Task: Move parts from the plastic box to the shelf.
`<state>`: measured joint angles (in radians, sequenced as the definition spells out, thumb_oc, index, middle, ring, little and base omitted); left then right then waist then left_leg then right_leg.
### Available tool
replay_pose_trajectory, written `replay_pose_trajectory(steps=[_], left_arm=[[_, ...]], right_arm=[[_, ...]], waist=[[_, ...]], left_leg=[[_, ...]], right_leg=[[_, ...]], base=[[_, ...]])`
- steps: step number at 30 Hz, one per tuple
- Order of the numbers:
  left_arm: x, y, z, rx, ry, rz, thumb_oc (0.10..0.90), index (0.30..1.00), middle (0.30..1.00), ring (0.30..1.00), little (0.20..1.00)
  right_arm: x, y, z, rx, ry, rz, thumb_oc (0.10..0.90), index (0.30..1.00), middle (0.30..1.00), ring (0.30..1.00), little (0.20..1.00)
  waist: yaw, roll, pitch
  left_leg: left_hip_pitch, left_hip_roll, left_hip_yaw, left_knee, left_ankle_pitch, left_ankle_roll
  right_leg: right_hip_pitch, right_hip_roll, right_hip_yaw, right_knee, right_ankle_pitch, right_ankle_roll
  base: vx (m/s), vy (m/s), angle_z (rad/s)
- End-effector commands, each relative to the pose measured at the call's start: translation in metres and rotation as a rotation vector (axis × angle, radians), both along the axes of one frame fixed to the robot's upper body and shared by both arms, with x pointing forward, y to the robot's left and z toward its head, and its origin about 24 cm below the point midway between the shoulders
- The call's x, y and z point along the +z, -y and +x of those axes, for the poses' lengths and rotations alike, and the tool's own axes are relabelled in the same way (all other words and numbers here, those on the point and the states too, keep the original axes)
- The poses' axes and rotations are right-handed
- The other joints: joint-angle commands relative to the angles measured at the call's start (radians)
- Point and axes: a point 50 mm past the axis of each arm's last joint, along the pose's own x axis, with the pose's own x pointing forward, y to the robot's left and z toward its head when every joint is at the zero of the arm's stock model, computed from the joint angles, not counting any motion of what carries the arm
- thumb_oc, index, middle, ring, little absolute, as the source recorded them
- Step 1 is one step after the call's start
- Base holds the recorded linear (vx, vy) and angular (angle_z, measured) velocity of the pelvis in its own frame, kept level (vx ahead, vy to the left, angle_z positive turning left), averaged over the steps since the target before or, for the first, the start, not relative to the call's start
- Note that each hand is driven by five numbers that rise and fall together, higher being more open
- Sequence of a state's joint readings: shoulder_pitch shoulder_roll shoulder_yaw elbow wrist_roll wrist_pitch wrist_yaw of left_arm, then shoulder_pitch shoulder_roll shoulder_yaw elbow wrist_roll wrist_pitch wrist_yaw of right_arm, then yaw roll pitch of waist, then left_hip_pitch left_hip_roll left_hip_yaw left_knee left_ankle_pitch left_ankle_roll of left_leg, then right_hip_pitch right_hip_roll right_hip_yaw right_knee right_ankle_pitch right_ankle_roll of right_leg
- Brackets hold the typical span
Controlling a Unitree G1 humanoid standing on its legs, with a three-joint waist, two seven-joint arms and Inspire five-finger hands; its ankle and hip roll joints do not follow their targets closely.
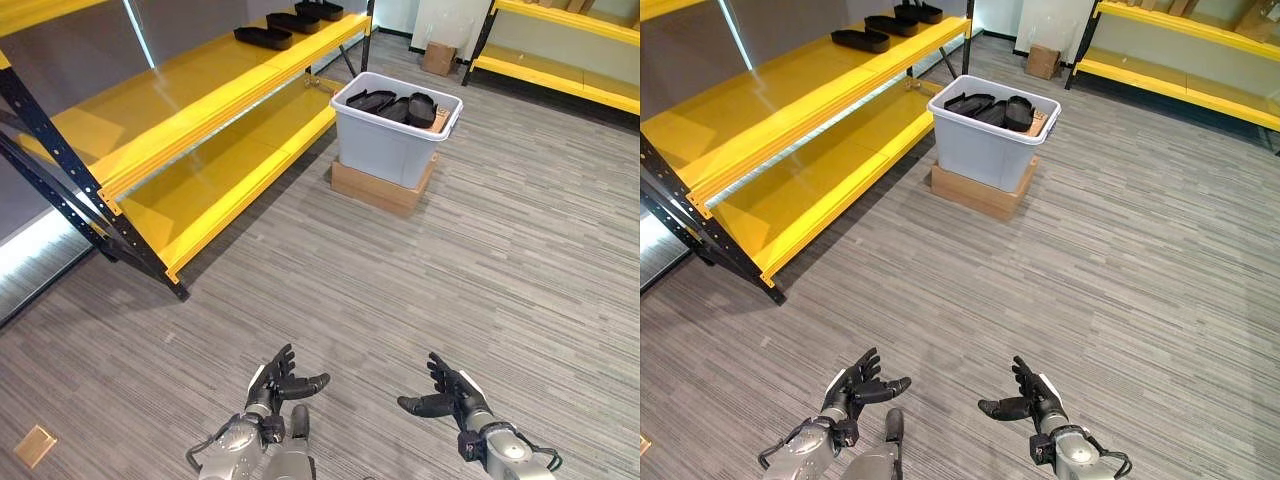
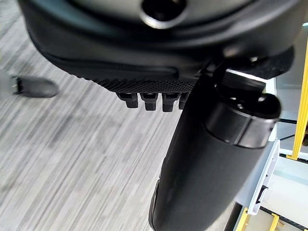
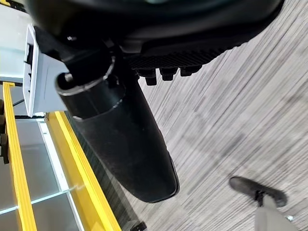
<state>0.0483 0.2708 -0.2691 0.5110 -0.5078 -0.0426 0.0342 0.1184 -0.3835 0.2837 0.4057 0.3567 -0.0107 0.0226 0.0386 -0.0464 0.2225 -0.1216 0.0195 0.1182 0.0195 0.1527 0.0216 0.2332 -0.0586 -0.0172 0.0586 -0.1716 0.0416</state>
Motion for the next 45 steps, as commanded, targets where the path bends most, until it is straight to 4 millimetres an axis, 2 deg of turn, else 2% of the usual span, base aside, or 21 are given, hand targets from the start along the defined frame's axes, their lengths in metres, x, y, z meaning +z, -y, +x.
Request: replay_pose_trajectory(steps=[1, 3, 4, 7, 9, 13, 15, 18, 21, 25, 28, 29, 30, 31, 32, 33, 35, 38, 41, 42, 45], left_arm=[[0.044, -0.004, 0.034, 0.000, 0.243, -0.015, 0.900, 1.000, 1.000, 1.000, 1.000], [0.044, -0.006, 0.033, -0.005, 0.242, 0.001, 0.900, 1.000, 1.000, 1.000, 1.000], [0.045, -0.006, 0.033, -0.014, 0.245, 0.010, 0.900, 1.000, 1.000, 1.000, 1.000], [0.043, -0.008, 0.031, -0.036, 0.231, 0.038, 0.900, 1.000, 1.000, 1.000, 1.000], [0.042, -0.008, 0.031, -0.039, 0.228, 0.043, 0.900, 1.000, 1.000, 1.000, 1.000], [0.041, -0.009, 0.032, -0.038, 0.225, 0.038, 0.900, 1.000, 1.000, 1.000, 1.000], [0.039, -0.007, 0.033, -0.029, 0.218, 0.027, 0.900, 1.000, 1.000, 1.000, 1.000], [0.039, -0.005, 0.035, -0.036, 0.224, 0.030, 0.900, 1.000, 1.000, 1.000, 1.000], [0.038, -0.004, 0.034, -0.047, 0.222, 0.030, 0.900, 1.000, 1.000, 1.000, 1.000], [0.037, 0.002, 0.035, -0.068, 0.222, 0.031, 0.900, 1.000, 1.000, 1.000, 1.000], [0.039, 0.003, 0.036, -0.051, 0.231, 0.017, 0.900, 1.000, 1.000, 1.000, 1.000], [0.042, 0.004, 0.039, -0.045, 0.245, 0.006, 0.900, 1.000, 1.000, 1.000, 1.000], [0.042, 0.004, 0.039, -0.045, 0.245, 0.006, 0.900, 1.000, 1.000, 1.000, 1.000], [0.043, 0.005, 0.041, -0.045, 0.250, 0.000, 0.900, 1.000, 1.000, 1.000, 1.000], [0.043, 0.005, 0.041, -0.045, 0.250, 0.000, 0.900, 1.000, 1.000, 1.000, 1.000], [0.043, 0.005, 0.040, -0.039, 0.251, -0.002, 0.900, 1.000, 1.000, 1.000, 1.000], [0.043, 0.004, 0.039, -0.034, 0.242, -0.007, 0.900, 1.000, 1.000, 1.000, 1.000], [0.042, 0.003, 0.037, -0.035, 0.236, -0.007, 0.900, 1.000, 1.000, 1.000, 1.000], [0.040, 0.004, 0.035, -0.033, 0.226, -0.009, 0.900, 1.000, 1.000, 1.000, 1.000], [0.039, 0.001, 0.032, -0.022, 0.224, -0.008, 0.900, 1.000, 1.000, 1.000, 1.000], [0.037, -0.002, 0.029, -0.018, 0.214, -0.001, 0.900, 1.000, 1.000, 1.000, 1.000]], right_arm=[[0.038, -0.017, 0.033, 0.058, 0.227, 0.057, 0.900, 1.000, 1.000, 1.000, 1.000], [0.037, -0.023, 0.032, 0.060, 0.223, 0.087, 0.900, 1.000, 1.000, 1.000, 1.000], [0.037, -0.024, 0.032, 0.064, 0.224, 0.093, 0.900, 1.000, 1.000, 1.000, 1.000], [0.036, -0.025, 0.027, 0.072, 0.220, 0.106, 0.900, 1.000, 1.000, 1.000, 1.000], [0.036, -0.024, 0.025, 0.069, 0.215, 0.107, 0.900, 1.000, 1.000, 1.000, 1.000], [0.034, -0.020, 0.020, 0.038, 0.204, 0.126, 0.900, 1.000, 1.000, 1.000, 1.000], [0.035, -0.016, 0.019, 0.021, 0.209, 0.123, 0.900, 1.000, 1.000, 1.000, 1.000], [0.034, -0.016, 0.018, 0.023, 0.205, 0.114, 0.900, 1.000, 1.000, 1.000, 1.000], [0.033, -0.014, 0.018, 0.023, 0.201, 0.103, 0.900, 1.000, 1.000, 1.000, 1.000], [0.034, -0.009, 0.019, 0.014, 0.202, 0.100, 0.900, 1.000, 1.000, 1.000, 1.000], [0.038, -0.009, 0.022, 0.033, 0.218, 0.093, 0.900, 1.000, 1.000, 1.000, 1.000], [0.042, -0.009, 0.025, 0.051, 0.234, 0.092, 0.900, 1.000, 1.000, 1.000, 1.000], [0.042, -0.009, 0.025, 0.052, 0.234, 0.091, 0.900, 1.000, 1.000, 1.000, 1.000], [0.043, -0.006, 0.027, 0.052, 0.239, 0.078, 0.900, 1.000, 1.000, 1.000, 1.000], [0.043, -0.006, 0.027, 0.051, 0.239, 0.078, 0.900, 1.000, 1.000, 1.000, 1.000], [0.045, -0.004, 0.028, 0.058, 0.244, 0.068, 0.900, 1.000, 1.000, 1.000, 1.000], [0.047, -0.002, 0.029, 0.060, 0.254, 0.055, 0.900, 1.000, 1.000, 1.000, 1.000], [0.047, 0.000, 0.029, 0.052, 0.254, 0.046, 0.900, 1.000, 1.000, 1.000, 1.000], [0.047, 0.002, 0.029, 0.036, 0.251, 0.044, 0.900, 1.000, 1.000, 1.000, 1.000], [0.045, 0.001, 0.027, 0.040, 0.241, 0.049, 0.900, 1.000, 1.000, 1.000, 1.000], [0.042, 0.000, 0.025, 0.044, 0.229, 0.052, 0.900, 1.000, 1.000, 1.000, 1.000]], waist=[[0.047, -0.018, -0.044], [0.038, -0.007, -0.041], [0.027, 0.009, -0.032], [-0.014, 0.058, -0.006], [-0.030, 0.062, 0.002], [-0.069, 0.061, 0.021], [-0.087, 0.044, 0.019], [-0.100, 0.043, 0.024], [-0.101, 0.036, 0.002], [-0.121, 0.052, -0.041], [-0.124, 0.074, -0.050], [-0.125, 0.080, -0.053], [-0.126, 0.080, -0.053], [-0.119, 0.073, -0.052], [-0.120, 0.073, -0.052], [-0.110, 0.066, -0.052], [-0.097, 0.047, -0.043], [-0.082, 0.032, -0.026], [-0.049, 0.015, 0.002], [-0.029, 0.009, 0.008], [-0.018, 0.010, 0.007]], left_leg=[[-0.068, 0.048, -0.035, 0.149, -0.123, -0.047], [0.000, 0.010, -0.028, 0.130, -0.164, -0.001], [0.033, 0.010, -0.029, 0.112, -0.167, 0.008], [0.123, 0.011, -0.035, 0.053, -0.176, 0.024], [0.154, 0.001, -0.047, 0.033, -0.178, 0.024], [0.231, -0.032, -0.073, 0.008, -0.208, 0.021], [0.285, -0.053, -0.094, -0.012, -0.244, -0.001], [0.348, -0.037, -0.112, -0.024, -0.287, -0.029], [0.431, -0.017, -0.118, -0.022, -0.330, -0.058], [0.481, 0.050, -0.139, 0.025, -0.324, -0.099], [0.471, 0.086, -0.154, 0.074, -0.251, -0.124], [0.440, 0.109, -0.170, 0.156, -0.149, -0.148], [0.439, 0.110, -0.171, 0.157, -0.149, -0.148], [0.398, 0.118, -0.180, 0.248, -0.073, -0.159], [0.397, 0.119, -0.180, 0.250, -0.074, -0.159], [0.361, 0.123, -0.169, 0.364, 0.017, -0.171], [0.285, 0.141, -0.127, 0.532, 0.081, -0.167], [0.228, 0.166, -0.077, 0.643, 0.072, -0.132], [0.058, 0.094, -0.073, 0.699, -0.032, -0.109], [-0.026, 0.081, -0.060, 0.622, -0.085, -0.094], [-0.040, 0.093, -0.060, 0.432, -0.093, -0.089]], right_leg=[[-0.040, -0.065, -0.009, 0.127, 0.162, 0.061], [-0.150, -0.063, 0.006, 0.381, 0.341, 0.096], [-0.199, -0.049, 0.009, 0.475, 0.383, 0.102], [-0.334, -0.004, -0.032, 0.634, 0.367, 0.103], [-0.384, 0.010, -0.035, 0.648, 0.337, 0.099], [-0.459, 0.000, -0.068, 0.457, 0.306, 0.071], [-0.474, -0.046, -0.075, 0.150, 0.327, 0.079], [-0.463, -0.097, -0.061, -0.041, 0.379, 0.106], [-0.432, -0.111, -0.111, -0.083, 0.409, 0.126], [-0.400, -0.062, -0.119, -0.034, 0.393, 0.097], [-0.404, -0.028, -0.135, 0.012, 0.345, 0.068], [-0.389, 0.003, -0.132, 0.026, 0.310, 0.039], [-0.389, 0.003, -0.133, 0.027, 0.309, 0.039], [-0.360, 0.029, -0.124, 0.025, 0.276, 0.015], [-0.360, 0.029, -0.124, 0.025, 0.276, 0.015], [-0.323, 0.048, -0.122, 0.013, 0.250, -0.009], [-0.272, 0.058, -0.110, -0.009, 0.224, -0.039], [-0.226, 0.070, -0.090, -0.026, 0.207, -0.065], [-0.169, 0.063, -0.059, -0.048, 0.195, -0.063], [-0.141, 0.065, -0.040, -0.053, 0.185, -0.058], [-0.113, 0.068, -0.027, -0.048, 0.162, -0.049]], base=[[0.25, 0.210, -0.16], [0.29, 0.290, -0.14], [0.36, 0.376, 0.04], [0.25, 0.235, 0.27], [0.21, 0.122, 0.24], [0.35, 0.056, 0.28], [0.34, -0.080, 0.33], [0.42, -0.140, 0.37], [0.39, -0.136, 0.27], [0.47, -0.209, 0.48], [0.30, -0.184, 0.25], [0.22, -0.156, -0.07], [0.43, -0.307, -0.10], [0.21, -0.155, -0.15], [0.45, -0.313, -0.21], [0.32, -0.247, -0.16], [0.35, -0.305, -0.17], [0.20, -0.181, -0.20], [0.22, -0.083, -0.20], [0.19, -0.032, -0.05], [0.26, 0.034, -0.58]])
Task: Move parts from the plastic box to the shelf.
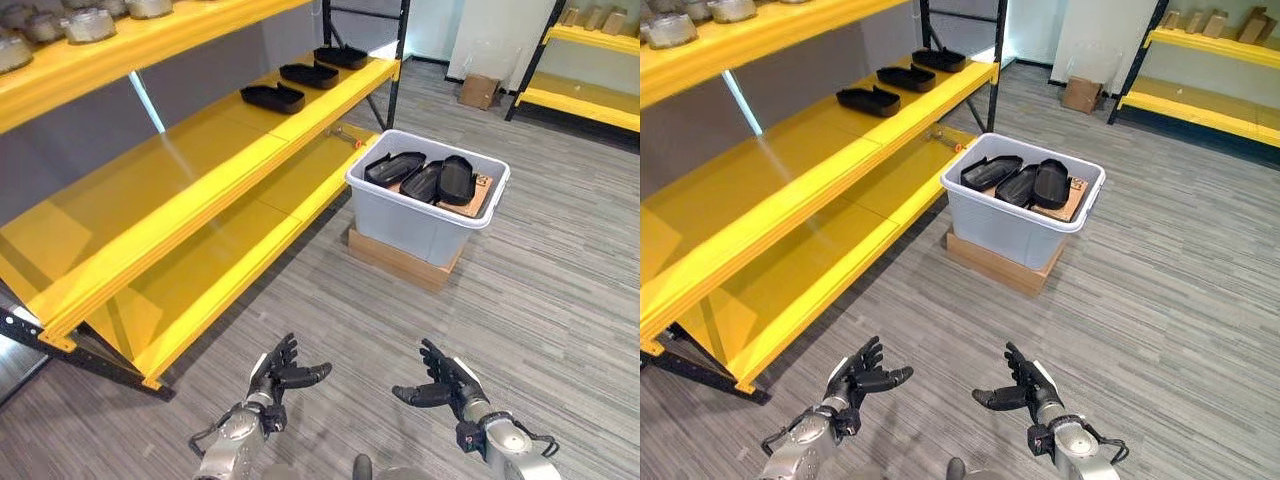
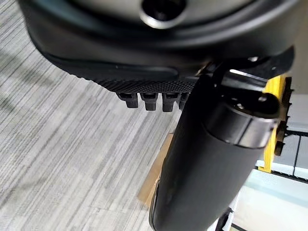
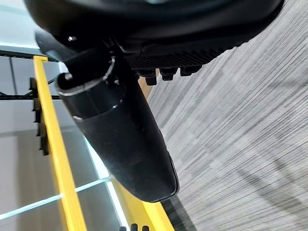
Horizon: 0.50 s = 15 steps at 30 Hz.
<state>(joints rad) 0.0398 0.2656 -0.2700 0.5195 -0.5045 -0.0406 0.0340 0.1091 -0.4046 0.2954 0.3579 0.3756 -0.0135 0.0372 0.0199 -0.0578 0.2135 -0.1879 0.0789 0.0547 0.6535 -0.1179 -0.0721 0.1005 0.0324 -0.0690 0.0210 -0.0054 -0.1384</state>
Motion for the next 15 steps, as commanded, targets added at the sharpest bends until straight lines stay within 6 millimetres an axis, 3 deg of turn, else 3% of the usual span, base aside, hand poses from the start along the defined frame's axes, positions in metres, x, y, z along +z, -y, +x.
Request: replay_pose_trajectory(steps=[1, 2, 3, 7, 12, 14, 15], left_arm=[[0.036, -0.004, 0.025, -0.014, 0.209, 0.000, 0.900, 1.000, 1.000, 1.000, 1.000], [0.035, -0.005, 0.024, -0.013, 0.204, 0.004, 0.900, 1.000, 1.000, 1.000, 1.000], [0.033, -0.007, 0.021, -0.005, 0.199, 0.008, 0.900, 1.000, 1.000, 1.000, 1.000], [0.033, -0.011, 0.023, 0.006, 0.201, 0.028, 0.900, 1.000, 1.000, 1.000, 1.000], [0.033, -0.013, 0.023, 0.026, 0.203, 0.029, 0.900, 1.000, 1.000, 1.000, 1.000], [0.035, -0.014, 0.025, 0.025, 0.214, 0.029, 0.900, 1.000, 1.000, 1.000, 1.000], [0.038, -0.016, 0.026, 0.027, 0.226, 0.035, 0.900, 1.000, 1.000, 1.000, 1.000]], right_arm=[[0.030, 0.001, 0.016, 0.013, 0.174, 0.038, 0.900, 1.000, 1.000, 1.000, 1.000], [0.029, 0.000, 0.015, 0.018, 0.169, 0.038, 0.900, 1.000, 1.000, 1.000, 1.000], [0.026, -0.001, 0.013, 0.028, 0.162, 0.033, 0.900, 1.000, 1.000, 1.000, 1.000], [0.023, 0.000, 0.011, 0.030, 0.147, 0.027, 0.900, 1.000, 1.000, 1.000, 1.000], [0.020, -0.006, 0.006, 0.052, 0.128, 0.043, 0.900, 1.000, 1.000, 1.000, 1.000], [0.021, -0.011, 0.008, 0.059, 0.136, 0.060, 0.900, 1.000, 1.000, 1.000, 1.000], [0.025, -0.016, 0.012, 0.070, 0.155, 0.081, 0.900, 1.000, 1.000, 1.000, 1.000]], waist=[[0.006, 0.022, 0.014], [0.013, 0.025, 0.012], [0.023, 0.042, 0.003], [0.031, 0.060, -0.002], [0.034, 0.063, -0.031], [0.037, 0.050, -0.038], [0.045, 0.033, -0.048]], left_leg=[[0.033, 0.028, -0.009, -0.313, 0.190, 0.003], [0.042, 0.024, -0.024, -0.416, 0.199, 0.001], [0.047, 0.043, -0.063, -0.589, 0.267, -0.015], [0.043, 0.044, -0.072, -0.727, 0.331, -0.043], [0.065, 0.034, -0.064, -0.730, 0.335, -0.031], [0.051, 0.017, -0.051, -0.673, 0.304, -0.016], [0.016, -0.005, -0.035, -0.593, 0.249, 0.009]], right_leg=[[0.029, -0.023, 0.031, -0.011, -0.013, 0.133], [0.046, -0.021, 0.037, -0.012, -0.022, 0.138], [0.081, -0.004, 0.052, -0.017, -0.042, 0.144], [0.143, 0.012, 0.095, -0.014, -0.083, 0.143], [0.183, -0.012, 0.121, -0.007, -0.120, 0.160], [0.183, -0.041, 0.125, 0.006, -0.118, 0.174], [0.177, -0.076, 0.127, 0.036, -0.101, 0.196]], base=[[0.31, 0.078, -0.38], [0.42, 0.113, -0.30], [0.33, 0.087, -0.29], [0.32, 0.088, -0.43], [0.31, 0.175, -0.54], [0.30, 0.200, -0.35], [0.17, 0.110, -0.12]])
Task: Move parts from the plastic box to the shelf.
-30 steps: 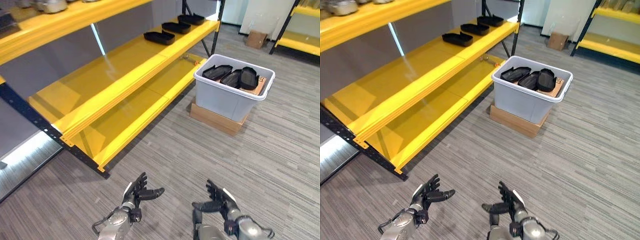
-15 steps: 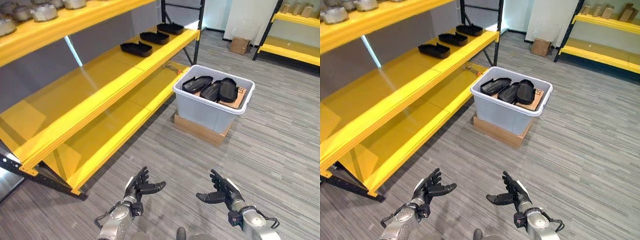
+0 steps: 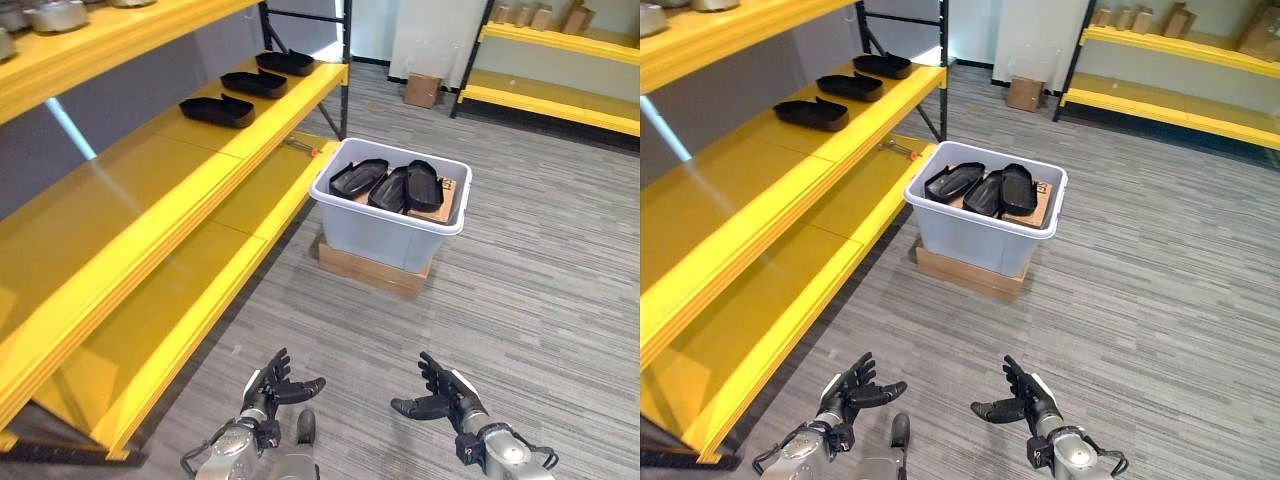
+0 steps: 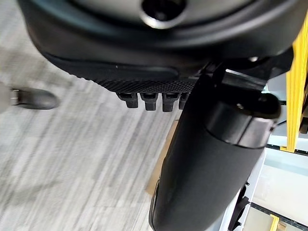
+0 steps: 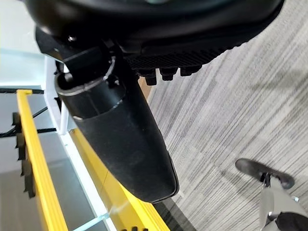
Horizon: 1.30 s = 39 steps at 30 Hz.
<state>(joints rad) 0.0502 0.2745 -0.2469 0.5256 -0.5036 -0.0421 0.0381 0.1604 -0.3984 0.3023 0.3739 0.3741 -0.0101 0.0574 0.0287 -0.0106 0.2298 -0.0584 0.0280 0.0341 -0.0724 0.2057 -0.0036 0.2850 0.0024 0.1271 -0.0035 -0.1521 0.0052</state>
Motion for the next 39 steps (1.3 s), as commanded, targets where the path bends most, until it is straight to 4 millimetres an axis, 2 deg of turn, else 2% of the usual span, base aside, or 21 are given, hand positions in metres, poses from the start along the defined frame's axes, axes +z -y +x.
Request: replay_pose_trajectory(steps=[1, 3, 4, 6, 7, 9, 11, 13, 14, 15, 16, 17, 18, 21, 23, 24, 26, 30, 34, 38, 39], left_arm=[[0.040, -0.007, 0.029, -0.005, 0.235, 0.024, 0.900, 1.000, 1.000, 1.000, 1.000], [0.041, -0.005, 0.031, -0.017, 0.235, 0.029, 0.900, 1.000, 1.000, 1.000, 1.000], [0.041, -0.005, 0.031, -0.017, 0.235, 0.028, 0.900, 1.000, 1.000, 1.000, 1.000], [0.042, -0.006, 0.031, -0.027, 0.234, 0.049, 0.900, 1.000, 1.000, 1.000, 1.000], [0.042, -0.006, 0.032, -0.027, 0.234, 0.049, 0.900, 1.000, 1.000, 1.000, 1.000], [0.043, -0.007, 0.033, -0.036, 0.237, 0.065, 0.900, 1.000, 1.000, 1.000, 1.000], [0.044, -0.008, 0.035, -0.065, 0.233, 0.092, 0.900, 1.000, 1.000, 1.000, 1.000], [0.043, -0.008, 0.034, -0.069, 0.231, 0.090, 0.900, 1.000, 1.000, 1.000, 1.000], [0.043, -0.008, 0.034, -0.070, 0.231, 0.090, 0.900, 1.000, 1.000, 1.000, 1.000], [0.042, -0.008, 0.034, -0.069, 0.229, 0.085, 0.900, 1.000, 1.000, 1.000, 1.000], [0.042, -0.008, 0.034, -0.069, 0.229, 0.085, 0.900, 1.000, 1.000, 1.000, 1.000], [0.040, -0.007, 0.033, -0.070, 0.222, 0.075, 0.900, 1.000, 1.000, 1.000, 1.000], [0.040, -0.007, 0.033, -0.070, 0.222, 0.075, 0.900, 1.000, 1.000, 1.000, 1.000], [0.038, -0.007, 0.030, -0.064, 0.215, 0.072, 0.900, 1.000, 1.000, 1.000, 1.000], [0.037, -0.007, 0.030, -0.064, 0.214, 0.071, 0.900, 1.000, 1.000, 1.000, 1.000], [0.037, -0.007, 0.030, -0.067, 0.212, 0.071, 0.900, 1.000, 1.000, 1.000, 1.000], [0.034, -0.005, 0.028, -0.071, 0.202, 0.063, 0.900, 1.000, 1.000, 1.000, 1.000], [0.035, -0.002, 0.028, -0.063, 0.211, 0.051, 0.900, 1.000, 1.000, 1.000, 1.000], [0.037, -0.003, 0.032, -0.040, 0.225, 0.041, 0.900, 1.000, 1.000, 1.000, 1.000], [0.038, -0.001, 0.035, -0.015, 0.224, 0.020, 0.900, 1.000, 1.000, 1.000, 1.000], [0.038, -0.001, 0.035, -0.015, 0.224, 0.020, 0.900, 1.000, 1.000, 1.000, 1.000]], right_arm=[[0.038, -0.016, 0.031, 0.063, 0.226, 0.073, 0.900, 1.000, 1.000, 1.000, 1.000], [0.041, -0.023, 0.035, 0.086, 0.241, 0.080, 0.900, 1.000, 1.000, 1.000, 1.000], [0.041, -0.023, 0.035, 0.086, 0.242, 0.079, 0.900, 1.000, 1.000, 1.000, 1.000], [0.043, -0.029, 0.037, 0.098, 0.252, 0.095, 0.900, 1.000, 1.000, 1.000, 1.000], [0.043, -0.029, 0.037, 0.098, 0.252, 0.094, 0.900, 1.000, 1.000, 1.000, 1.000], [0.045, -0.032, 0.038, 0.103, 0.263, 0.105, 0.900, 1.000, 1.000, 1.000, 1.000], [0.044, -0.034, 0.035, 0.104, 0.257, 0.111, 0.900, 1.000, 1.000, 1.000, 1.000], [0.043, -0.034, 0.034, 0.104, 0.253, 0.113, 0.900, 1.000, 1.000, 1.000, 1.000], [0.042, -0.033, 0.033, 0.097, 0.248, 0.118, 0.900, 1.000, 1.000, 1.000, 1.000], [0.043, -0.031, 0.031, 0.084, 0.252, 0.133, 0.900, 1.000, 1.000, 1.000, 1.000], [0.043, -0.031, 0.031, 0.084, 0.251, 0.133, 0.900, 1.000, 1.000, 1.000, 1.000], [0.045, -0.030, 0.031, 0.078, 0.256, 0.133, 0.900, 1.000, 1.000, 1.000, 1.000], [0.045, -0.029, 0.031, 0.078, 0.256, 0.132, 0.900, 1.000, 1.000, 1.000, 1.000], [0.046, -0.029, 0.034, 0.092, 0.266, 0.115, 0.900, 1.000, 1.000, 1.000, 1.000], [0.046, -0.030, 0.034, 0.095, 0.267, 0.113, 0.900, 1.000, 1.000, 1.000, 1.000], [0.047, -0.030, 0.035, 0.097, 0.267, 0.110, 0.900, 1.000, 1.000, 1.000, 1.000], [0.046, -0.029, 0.033, 0.089, 0.265, 0.118, 0.900, 1.000, 1.000, 1.000, 1.000], [0.049, -0.029, 0.037, 0.088, 0.278, 0.123, 0.900, 1.000, 1.000, 1.000, 1.000], [0.054, -0.029, 0.043, 0.105, 0.295, 0.125, 0.900, 1.000, 1.000, 1.000, 1.000], [0.053, -0.025, 0.044, 0.096, 0.289, 0.109, 0.900, 1.000, 1.000, 1.000, 1.000], [0.053, -0.025, 0.044, 0.096, 0.289, 0.110, 0.900, 1.000, 1.000, 1.000, 1.000]], waist=[[0.037, -0.015, -0.066], [0.049, -0.031, -0.075], [0.050, -0.029, -0.078], [0.038, -0.020, -0.062], [0.039, -0.018, -0.064], [0.013, 0.010, -0.031], [-0.024, 0.061, 0.009], [-0.038, 0.061, 0.017], [-0.047, 0.067, 0.022], [-0.060, 0.062, 0.028], [-0.062, 0.063, 0.031], [-0.065, 0.058, 0.028], [-0.067, 0.060, 0.030], [-0.067, 0.047, 0.023], [-0.066, 0.047, 0.023], [-0.060, 0.037, 0.011], [-0.058, 0.023, -0.017], [-0.062, 0.035, -0.032], [-0.057, 0.062, -0.051], [-0.057, 0.053, -0.039], [-0.059, 0.050, -0.042]], left_leg=[[-0.117, 0.045, -0.014, 0.138, -0.078, -0.059], [-0.126, 0.002, 0.004, 0.218, -0.154, -0.018], [-0.129, 0.004, 0.004, 0.217, -0.152, -0.018], [-0.082, -0.029, 0.004, 0.212, -0.200, 0.020], [-0.084, -0.026, 0.004, 0.211, -0.198, 0.019], [-0.019, -0.027, 0.003, 0.188, -0.218, 0.042], [0.074, -0.019, 0.015, 0.144, -0.241, 0.065], [0.096, -0.030, 0.009, 0.140, -0.244, 0.068], [0.113, -0.035, 0.007, 0.138, -0.250, 0.067], [0.153, -0.056, 0.007, 0.133, -0.274, 0.067], [0.157, -0.056, 0.005, 0.133, -0.274, 0.067], [0.184, -0.067, 0.016, 0.125, -0.299, 0.060], [0.187, -0.065, 0.015, 0.125, -0.300, 0.059], [0.245, -0.075, 0.028, 0.100, -0.331, 0.034], [0.257, -0.070, 0.033, 0.098, -0.340, 0.024], [0.280, -0.061, 0.045, 0.109, -0.362, 0.003], [0.306, -0.049, 0.047, 0.138, -0.388, -0.017], [0.329, -0.019, 0.043, 0.203, -0.386, -0.040], [0.317, 0.034, 0.032, 0.323, -0.260, -0.091], [0.196, 0.084, 0.047, 0.631, -0.087, -0.167], [0.192, 0.080, 0.045, 0.630, -0.084, -0.166]], right_leg=[[-0.009, -0.047, -0.069, 0.061, 0.045, 0.053], [-0.042, -0.099, -0.065, 0.161, 0.118, 0.101], [-0.046, -0.097, -0.064, 0.161, 0.120, 0.101], [-0.168, -0.091, -0.046, 0.436, 0.289, 0.135], [-0.171, -0.089, -0.045, 0.435, 0.292, 0.134], [-0.275, -0.065, -0.071, 0.632, 0.364, 0.144], [-0.426, -0.072, -0.165, 0.784, 0.325, 0.131], [-0.452, -0.071, -0.167, 0.801, 0.316, 0.131], [-0.493, -0.068, -0.181, 0.781, 0.291, 0.117], [-0.511, -0.092, -0.230, 0.650, 0.264, 0.105], [-0.506, -0.092, -0.233, 0.649, 0.263, 0.105], [-0.510, -0.125, -0.292, 0.475, 0.247, 0.101], [-0.506, -0.124, -0.294, 0.472, 0.247, 0.101], [-0.503, -0.154, -0.364, 0.150, 0.295, 0.124], [-0.489, -0.161, -0.390, 0.097, 0.310, 0.131], [-0.463, -0.190, -0.444, 0.044, 0.341, 0.144], [-0.409, -0.179, -0.453, 0.010, 0.335, 0.132], [-0.391, -0.146, -0.433, 0.038, 0.325, 0.113], [-0.358, -0.082, -0.421, 0.049, 0.256, 0.064], [-0.281, -0.053, -0.416, 0.002, 0.212, 0.016], [-0.284, -0.056, -0.417, 0.002, 0.213, 0.016]], base=[[0.34, 0.228, -0.17], [0.28, 0.208, -0.15], [0.26, 0.226, -0.05], [0.21, 0.217, -0.01], [0.10, 0.153, 0.07], [0.14, 0.233, 0.12], [0.32, 0.373, 0.19], [0.20, 0.153, -0.06], [0.30, 0.109, 0.08], [0.30, 0.109, 0.15], [0.38, 0.061, 0.07], [0.18, 0.005, -0.05], [0.29, -0.014, -0.06], [0.27, -0.073, -0.24], [0.30, -0.108, -0.09], [0.40, -0.171, 0.05], [0.39, -0.152, 0.08], [0.26, -0.104, 0.22], [0.30, -0.185, -0.30], [0.20, -0.168, -0.19], [0.14, -0.134, -0.07]])
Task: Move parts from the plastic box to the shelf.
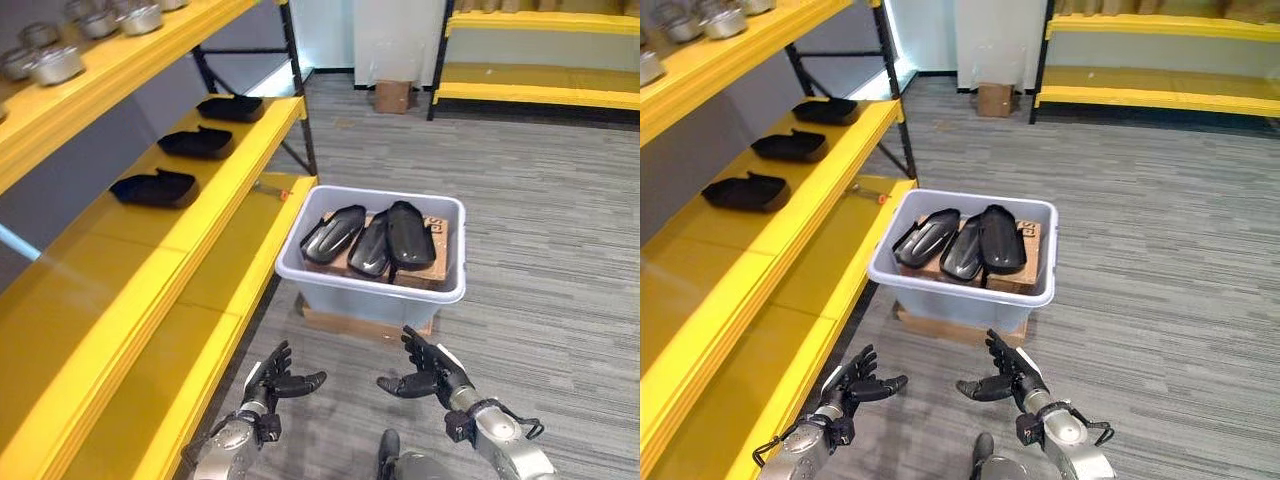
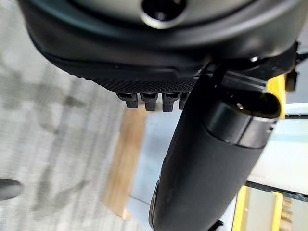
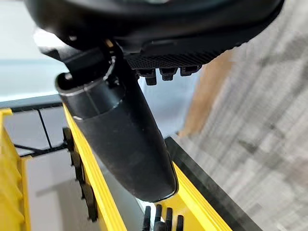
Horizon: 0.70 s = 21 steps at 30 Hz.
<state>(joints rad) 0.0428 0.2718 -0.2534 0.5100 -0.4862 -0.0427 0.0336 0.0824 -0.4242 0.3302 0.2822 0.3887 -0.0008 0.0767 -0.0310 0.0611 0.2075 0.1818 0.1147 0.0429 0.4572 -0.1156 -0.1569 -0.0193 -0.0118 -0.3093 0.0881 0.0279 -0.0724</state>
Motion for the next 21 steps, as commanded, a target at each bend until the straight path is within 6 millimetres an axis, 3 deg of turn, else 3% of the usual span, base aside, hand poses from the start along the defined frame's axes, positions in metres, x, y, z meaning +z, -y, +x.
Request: replay_pose_trajectory(steps=[1, 2, 3, 4, 6, 8, 11, 13, 15, 17, 20, 21], left_arm=[[0.033, -0.004, 0.031, 0.013, 0.198, 0.003, 0.900, 1.000, 1.000, 1.000, 1.000], [0.033, -0.004, 0.031, 0.019, 0.197, -0.004, 0.900, 1.000, 1.000, 1.000, 1.000], [0.033, -0.004, 0.031, 0.019, 0.197, -0.004, 0.900, 1.000, 1.000, 1.000, 1.000], [0.032, -0.001, 0.030, 0.017, 0.192, -0.010, 0.900, 1.000, 1.000, 1.000, 1.000], [0.031, -0.003, 0.027, 0.027, 0.183, -0.015, 0.900, 1.000, 1.000, 1.000, 1.000], [0.028, -0.005, 0.025, 0.032, 0.173, -0.010, 0.900, 1.000, 1.000, 1.000, 1.000], [0.022, -0.006, 0.018, 0.031, 0.145, 0.000, 0.900, 1.000, 1.000, 1.000, 1.000], [0.022, -0.005, 0.018, 0.031, 0.145, -0.001, 0.900, 1.000, 1.000, 1.000, 1.000], [0.019, -0.007, 0.014, 0.034, 0.128, 0.002, 0.900, 1.000, 1.000, 1.000, 1.000], [0.018, -0.007, 0.013, 0.032, 0.125, 0.003, 0.900, 1.000, 1.000, 1.000, 1.000], [0.015, -0.006, 0.011, 0.026, 0.112, -0.001, 0.900, 1.000, 1.000, 1.000, 1.000], [0.018, -0.004, 0.013, 0.004, 0.126, 0.004, 0.900, 1.000, 1.000, 1.000, 1.000]], right_arm=[[0.024, -0.010, 0.013, 0.005, 0.156, 0.086, 0.900, 1.000, 1.000, 1.000, 1.000], [0.025, -0.008, 0.013, 0.002, 0.158, 0.068, 0.900, 1.000, 1.000, 1.000, 1.000], [0.025, -0.008, 0.014, 0.002, 0.158, 0.068, 0.900, 1.000, 1.000, 1.000, 1.000], [0.026, -0.005, 0.013, -0.005, 0.162, 0.053, 0.900, 1.000, 1.000, 1.000, 1.000], [0.025, -0.002, 0.012, -0.017, 0.160, 0.046, 0.900, 1.000, 1.000, 1.000, 1.000], [0.024, 0.000, 0.009, -0.020, 0.155, 0.039, 0.900, 1.000, 1.000, 1.000, 1.000], [0.019, 0.005, 0.003, -0.030, 0.135, 0.025, 0.900, 1.000, 1.000, 1.000, 1.000], [0.019, 0.005, 0.003, -0.031, 0.134, 0.024, 0.900, 1.000, 1.000, 1.000, 1.000], [0.017, 0.009, -0.001, -0.040, 0.125, 0.016, 0.900, 1.000, 1.000, 1.000, 1.000], [0.017, 0.010, -0.001, -0.042, 0.125, 0.016, 0.900, 1.000, 1.000, 1.000, 1.000], [0.013, 0.009, -0.005, -0.052, 0.107, 0.028, 0.900, 1.000, 1.000, 1.000, 1.000], [0.013, 0.007, -0.005, -0.057, 0.104, 0.035, 0.900, 1.000, 1.000, 1.000, 1.000]], waist=[[0.005, -0.029, -0.009], [0.016, -0.038, 0.011], [0.017, -0.037, 0.012], [0.028, -0.044, 0.027], [0.039, -0.050, 0.034], [0.046, -0.054, 0.032], [0.053, -0.049, 0.017], [0.053, -0.050, 0.019], [0.056, -0.024, 0.013], [0.056, -0.021, 0.014], [0.053, -0.013, -0.013], [0.049, -0.018, -0.025]], left_leg=[[-0.081, 0.010, 0.054, 0.177, 0.272, -0.021], [-0.120, 0.026, 0.088, 0.268, 0.277, -0.006], [-0.120, 0.027, 0.089, 0.271, 0.275, -0.006], [-0.185, 0.033, 0.113, 0.253, 0.237, 0.014], [-0.236, 0.083, 0.127, 0.157, 0.188, 0.037], [-0.225, 0.097, 0.116, -0.014, 0.158, 0.052], [-0.224, 0.151, 0.073, -0.325, 0.218, 0.034], [-0.215, 0.150, 0.074, -0.335, 0.223, 0.033], [-0.204, 0.190, 0.051, -0.511, 0.331, -0.011], [-0.204, 0.188, 0.059, -0.514, 0.338, -0.018], [-0.172, 0.170, 0.053, -0.544, 0.296, -0.013], [-0.160, 0.152, 0.070, -0.544, 0.284, -0.007]], right_leg=[[0.041, -0.039, 0.023, -0.100, 0.018, 0.079], [0.075, -0.033, 0.030, -0.120, 0.001, 0.061], [0.076, -0.031, 0.030, -0.120, 0.002, 0.061], [0.100, -0.037, 0.037, -0.133, -0.003, 0.065], [0.117, -0.041, 0.045, -0.139, -0.009, 0.077], [0.126, -0.045, 0.057, -0.135, -0.023, 0.092], [0.149, -0.051, 0.074, -0.135, -0.052, 0.106], [0.152, -0.052, 0.074, -0.135, -0.054, 0.106], [0.191, -0.043, 0.090, -0.127, -0.081, 0.118], [0.201, -0.045, 0.093, -0.126, -0.084, 0.119], [0.202, -0.057, 0.109, -0.120, -0.087, 0.134], [0.209, -0.080, 0.116, -0.122, -0.080, 0.144]], base=[[0.19, -0.148, -0.03], [0.19, -0.145, -0.03], [0.21, -0.122, -0.06], [0.13, -0.043, -0.13], [0.19, 0.003, -0.06], [0.18, 0.094, -0.29], [0.16, 0.127, -0.24], [0.09, 0.080, -0.08], [0.25, 0.262, 0.02], [0.15, 0.193, 0.06], [0.13, 0.203, -0.27], [0.14, 0.241, -0.37]])
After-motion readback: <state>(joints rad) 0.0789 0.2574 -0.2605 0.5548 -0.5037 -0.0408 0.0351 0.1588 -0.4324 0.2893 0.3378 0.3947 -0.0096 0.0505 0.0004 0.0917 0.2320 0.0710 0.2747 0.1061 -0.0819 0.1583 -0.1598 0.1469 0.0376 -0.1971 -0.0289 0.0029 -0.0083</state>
